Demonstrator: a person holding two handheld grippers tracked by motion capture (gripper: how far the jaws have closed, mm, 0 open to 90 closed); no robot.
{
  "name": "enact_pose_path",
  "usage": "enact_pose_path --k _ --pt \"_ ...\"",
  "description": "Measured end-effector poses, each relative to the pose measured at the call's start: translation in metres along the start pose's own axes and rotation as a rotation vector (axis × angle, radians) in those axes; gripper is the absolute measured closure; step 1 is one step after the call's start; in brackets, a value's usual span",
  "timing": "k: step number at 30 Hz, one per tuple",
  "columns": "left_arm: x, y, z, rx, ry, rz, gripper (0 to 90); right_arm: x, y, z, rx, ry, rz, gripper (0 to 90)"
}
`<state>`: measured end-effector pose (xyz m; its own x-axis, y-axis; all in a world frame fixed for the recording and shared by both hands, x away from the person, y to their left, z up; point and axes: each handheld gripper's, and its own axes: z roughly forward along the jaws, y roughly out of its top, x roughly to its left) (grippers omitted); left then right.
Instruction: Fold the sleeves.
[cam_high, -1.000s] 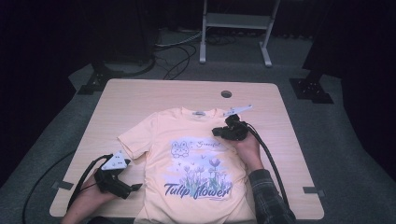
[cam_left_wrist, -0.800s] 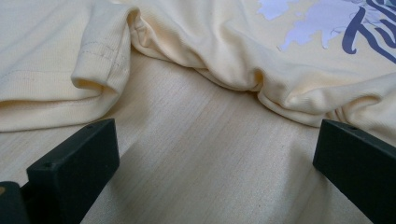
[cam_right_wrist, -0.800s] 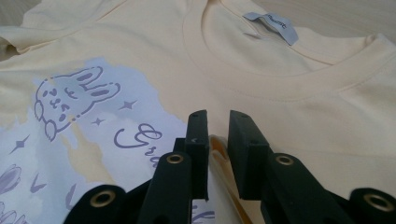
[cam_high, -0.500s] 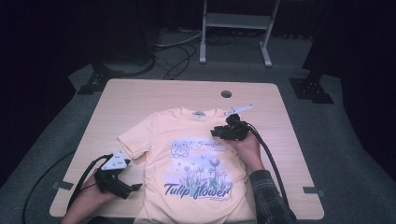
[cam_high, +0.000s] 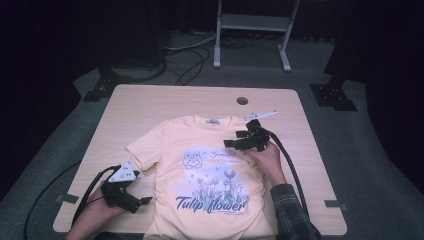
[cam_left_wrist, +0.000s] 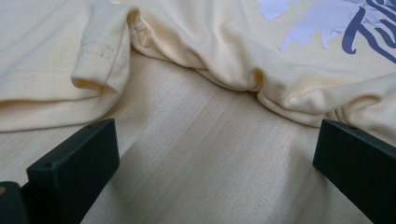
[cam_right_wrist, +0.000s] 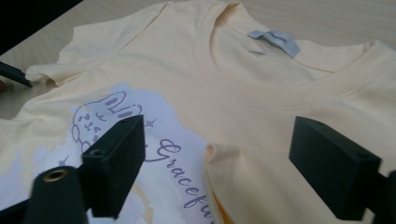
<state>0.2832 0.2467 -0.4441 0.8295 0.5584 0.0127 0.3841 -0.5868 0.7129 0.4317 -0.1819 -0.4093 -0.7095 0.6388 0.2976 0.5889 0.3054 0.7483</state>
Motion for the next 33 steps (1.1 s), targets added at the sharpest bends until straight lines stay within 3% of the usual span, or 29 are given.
enact_pose_path --k 2,4,8,10,23,33 --pt "0.000 0.000 0.000 0.000 0.000 0.000 0.0 0.003 0.000 -0.002 0.022 -0.048 -0.014 11.4" --pt "0.000 0.000 0.000 0.000 0.000 0.000 0.0 0.004 0.000 -0.003 0.028 -0.066 -0.017 5.9" --pt "0.000 0.000 0.000 0.000 0.000 0.000 0.0 0.005 -0.001 -0.005 0.030 -0.076 -0.018 3.4" --pt "0.000 0.000 0.000 0.000 0.001 0.001 0.0 0.007 -0.002 -0.007 0.005 -0.093 -0.028 1.9" --pt "0.000 0.000 0.000 0.000 0.000 0.000 0.0 0.006 -0.004 -0.014 -0.033 -0.150 -0.019 0.0" --pt "0.000 0.000 0.000 0.000 0.001 -0.001 0.0 -0.003 -0.015 -0.034 -0.004 -0.274 -0.035 0.0"
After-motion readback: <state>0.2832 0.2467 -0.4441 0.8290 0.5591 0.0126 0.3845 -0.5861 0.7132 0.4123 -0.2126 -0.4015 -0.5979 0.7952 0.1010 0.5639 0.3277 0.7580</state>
